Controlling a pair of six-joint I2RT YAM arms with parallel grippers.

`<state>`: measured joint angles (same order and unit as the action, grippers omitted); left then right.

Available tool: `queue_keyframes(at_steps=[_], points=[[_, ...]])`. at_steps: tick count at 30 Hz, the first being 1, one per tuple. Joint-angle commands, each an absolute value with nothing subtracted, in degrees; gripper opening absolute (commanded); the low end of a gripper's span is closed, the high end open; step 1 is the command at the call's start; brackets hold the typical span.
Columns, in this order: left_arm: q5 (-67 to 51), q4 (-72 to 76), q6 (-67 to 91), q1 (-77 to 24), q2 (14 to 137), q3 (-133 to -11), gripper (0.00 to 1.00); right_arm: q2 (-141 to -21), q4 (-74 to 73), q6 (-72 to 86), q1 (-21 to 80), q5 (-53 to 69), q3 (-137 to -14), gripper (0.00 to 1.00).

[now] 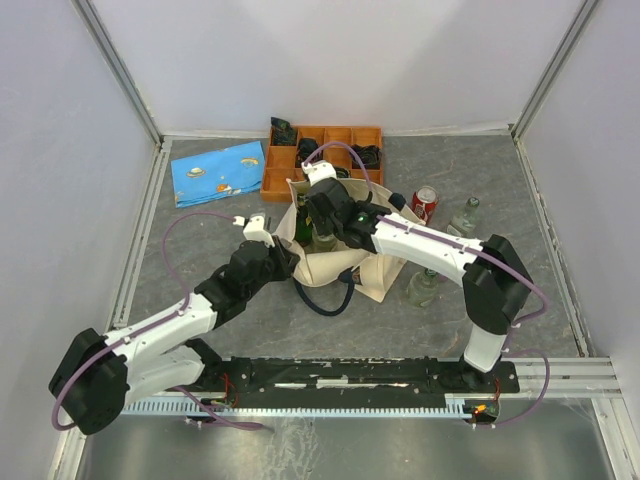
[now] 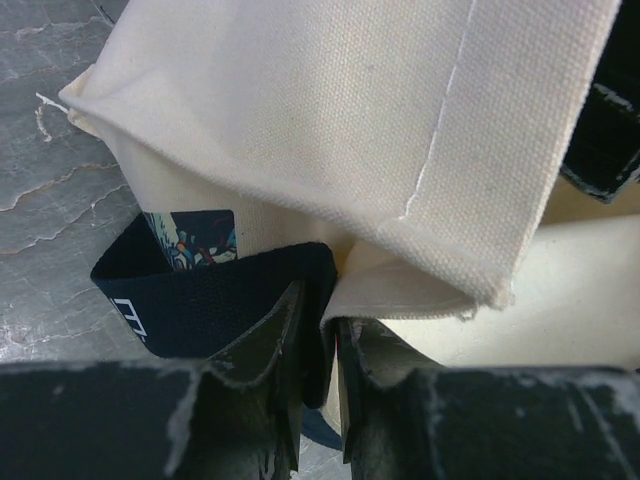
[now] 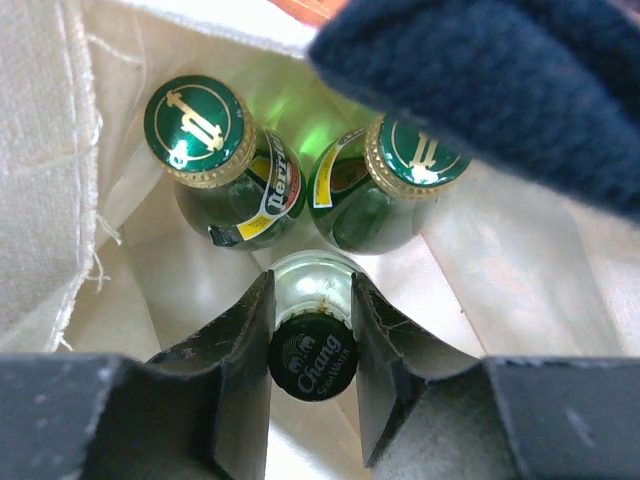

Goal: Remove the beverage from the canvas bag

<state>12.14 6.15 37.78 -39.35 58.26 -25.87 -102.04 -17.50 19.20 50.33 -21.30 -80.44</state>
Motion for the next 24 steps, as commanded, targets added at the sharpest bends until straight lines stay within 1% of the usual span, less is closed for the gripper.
queue_keyframes(at_steps=[1,4,6,7,12,16,21,24], points=[[17.40,5.34,36.97,-38.68,60.87,-27.24,0.24,-103.67,-17.58,18.80,50.12,-21.51,-82.17,0.27],[16.64,5.92,36.83,-38.63,62.17,-27.79,0.24,-103.81,-18.07,18.65,50.01,-21.69,-82.02,0.17],[16.22,6.30,36.91,-38.70,62.86,-28.00,0.24,-103.80,-18.34,18.25,49.92,-21.71,-81.86,0.04],[16.11,6.44,36.98,-38.68,63.11,-27.97,0.24,-103.82,-18.37,17.87,49.92,-21.59,-81.84,0.00],[16.25,7.07,37.31,-38.72,63.55,-28.03,0.24,-101.83,-18.78,15.00,49.92,-21.27,-83.36,0.00],[16.76,7.73,37.23,-38.67,63.61,-27.83,0.24,-98.47,-22.00,11.73,50.00,-20.24,-88.90,0.00],[17.09,8.64,36.83,-38.67,64.63,-28.12,0.24,-90.44,-26.28,7.96,51.05,-21.80,-95.82,0.00],[17.12,9.47,36.91,-38.67,65.15,-28.04,0.24,-85.09,-29.68,6.31,52.71,-24.20,-97.79,0.00]])
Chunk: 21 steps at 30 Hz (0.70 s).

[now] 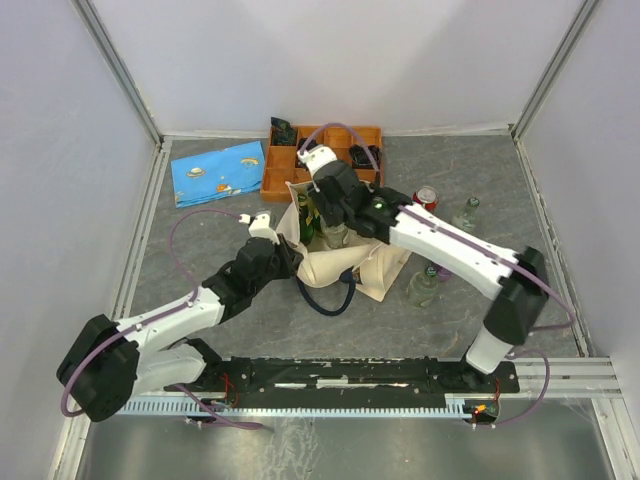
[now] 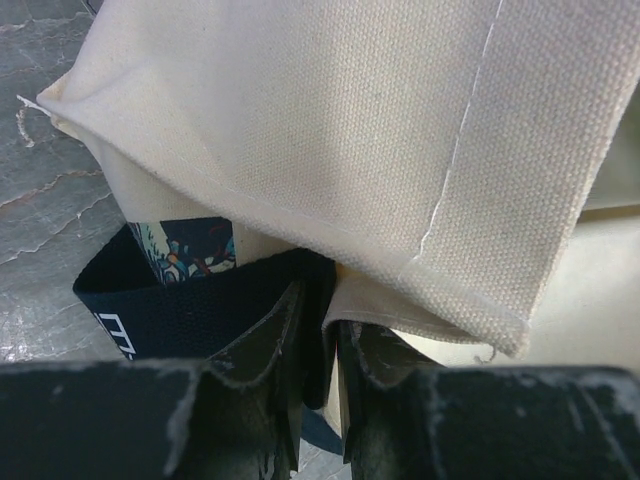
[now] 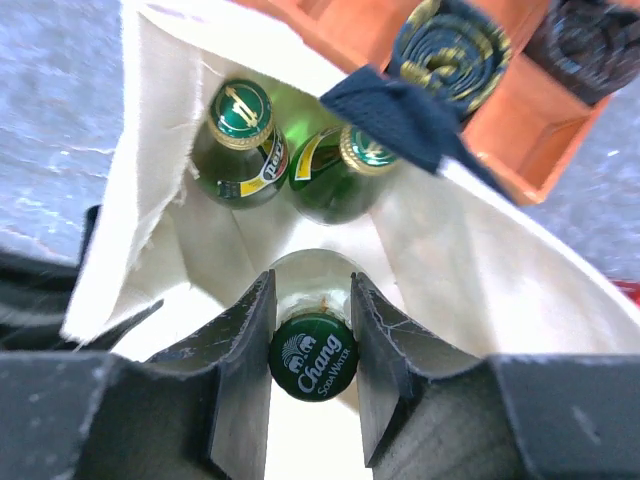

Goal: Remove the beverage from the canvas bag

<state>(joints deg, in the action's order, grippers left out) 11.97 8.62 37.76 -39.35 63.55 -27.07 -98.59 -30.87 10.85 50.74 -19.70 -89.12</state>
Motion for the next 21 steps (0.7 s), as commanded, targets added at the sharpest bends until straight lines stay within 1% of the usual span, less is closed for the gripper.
queue_keyframes(at_steps=[1,6,9,12,16,21], points=[[17.25,9.82,36.80,-38.67,65.33,-27.99,0.24,-83.18,-30.59,5.83,53.49,-25.54,-97.85,0.00],[18.05,10.50,34.96,-38.67,67.24,-28.99,0.24,-73.45,-33.57,4.54,58.11,-30.38,-93.37,0.00],[18.46,10.85,33.84,-38.62,68.75,-29.86,0.24,-67.51,-33.62,4.30,62.37,-31.47,-87.52,0.00],[18.93,11.07,33.32,-38.57,69.60,-30.26,0.24,-62.24,-33.95,4.04,67.93,-35.50,-81.24,0.00],[19.43,10.96,33.14,-38.41,69.43,-30.07,0.24,-58.95,-37.19,7.41,73.50,-39.79,-76.11,0.00],[21.24,10.06,33.13,-38.30,66.95,-28.79,0.24,-56.62,-38.29,13.73,76.46,-42.11,-70.61,0.00]])
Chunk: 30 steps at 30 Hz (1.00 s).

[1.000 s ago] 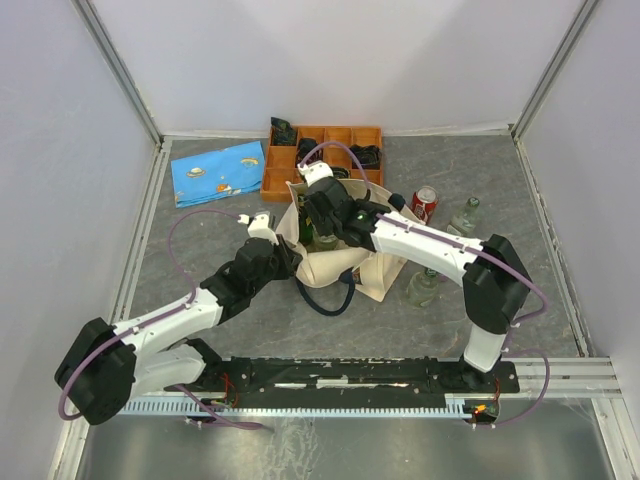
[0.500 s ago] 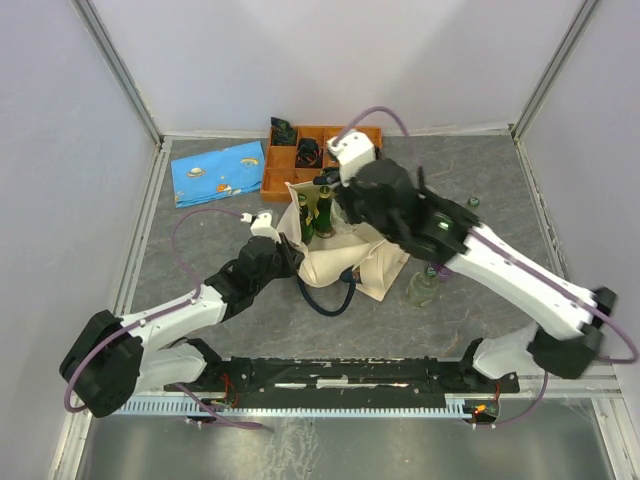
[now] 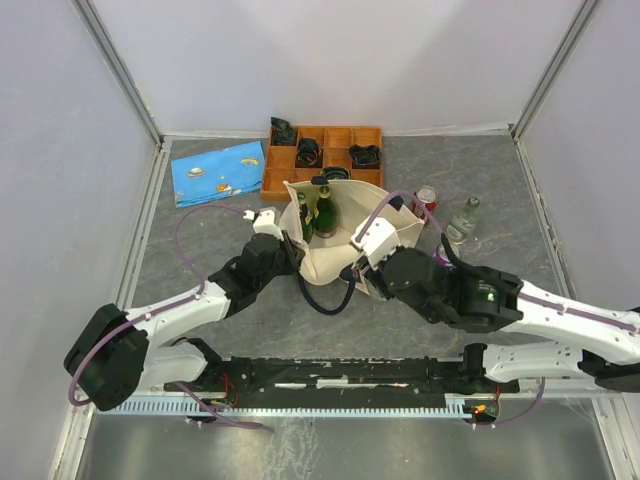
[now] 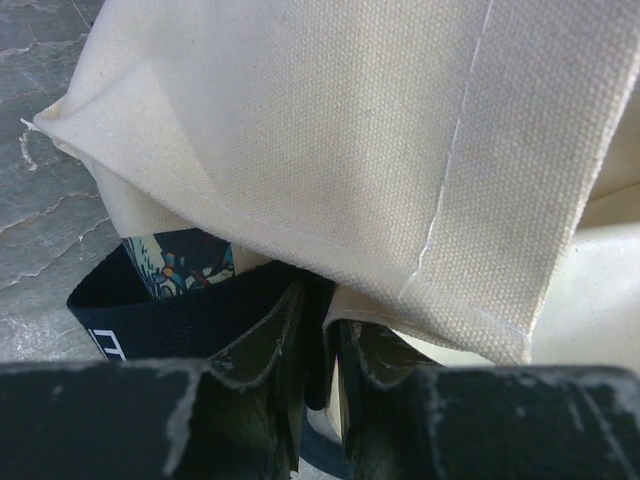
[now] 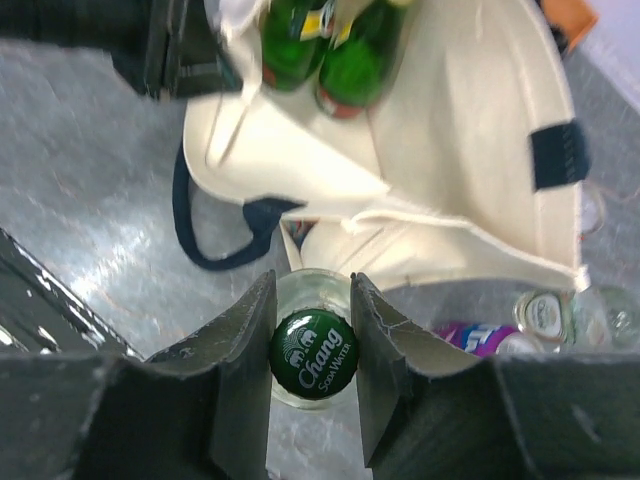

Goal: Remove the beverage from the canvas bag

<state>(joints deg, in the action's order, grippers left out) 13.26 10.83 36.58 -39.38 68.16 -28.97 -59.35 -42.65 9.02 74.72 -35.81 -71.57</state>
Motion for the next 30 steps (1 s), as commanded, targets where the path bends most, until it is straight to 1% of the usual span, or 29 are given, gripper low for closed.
queue_keyframes(at_steps=[1,7,20,25,29,30], points=[[21.75,9.87,33.13,-38.25,66.29,-28.54,0.24,-56.43,-38.34,14.81,76.56,-42.38,-69.50,0.00],[22.53,8.90,33.87,-38.14,64.01,-27.12,0.24,-54.93,-34.78,17.77,76.72,-44.49,-61.44,0.00],[20.14,8.26,35.60,-38.14,64.51,-27.12,0.24,-49.95,-31.50,29.57,76.38,-44.60,-48.58,0.00],[19.70,7.52,35.73,-38.15,64.01,-27.00,0.24,-50.29,-29.13,32.39,75.01,-43.64,-44.92,0.00],[19.61,7.47,35.94,-38.14,63.79,-26.67,0.24,-50.93,-27.07,33.92,72.31,-40.67,-42.38,0.00],[19.52,7.47,36.01,-38.17,63.82,-26.64,0.24,-51.07,-26.54,34.17,71.69,-40.11,-41.77,0.02]])
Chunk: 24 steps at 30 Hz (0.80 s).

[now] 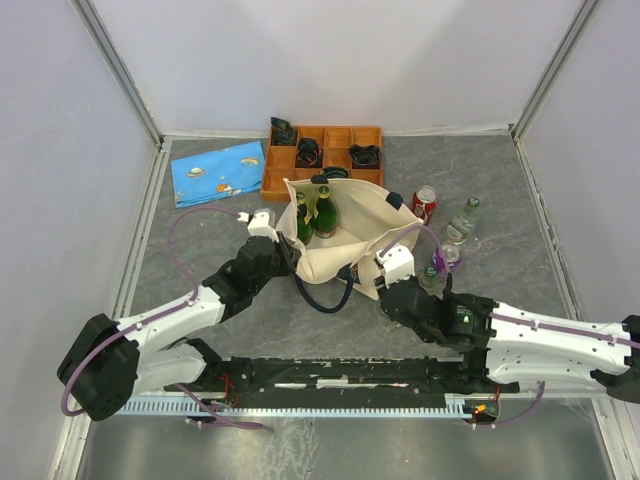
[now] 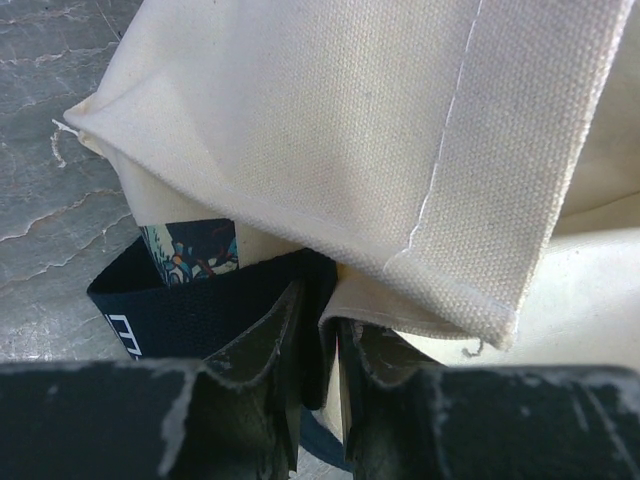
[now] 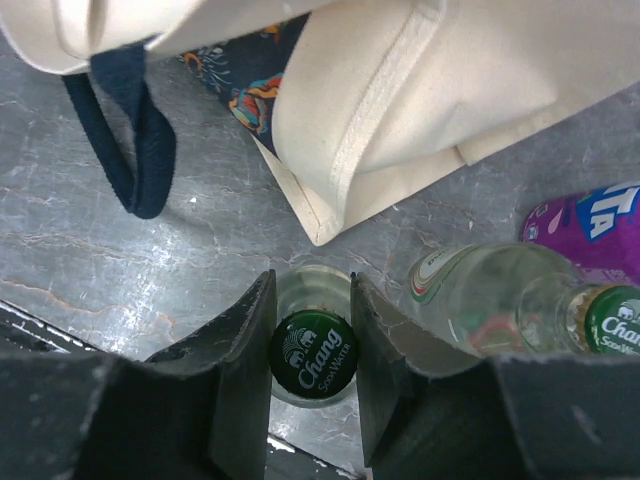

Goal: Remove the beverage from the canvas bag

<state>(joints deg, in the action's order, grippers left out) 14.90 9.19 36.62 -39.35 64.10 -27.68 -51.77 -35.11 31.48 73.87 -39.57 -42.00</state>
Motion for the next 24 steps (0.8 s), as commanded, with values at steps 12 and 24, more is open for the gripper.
queue_keyframes(at_steps=[12,24], points=[[18.50,7.59,36.21,-38.15,64.59,-26.29,0.25,-53.99,-31.27,35.49,70.04,-38.90,-44.28,0.81],[18.02,9.54,36.71,-38.14,65.66,-26.07,0.25,-57.84,-32.99,21.32,70.58,-35.90,-63.76,0.83]])
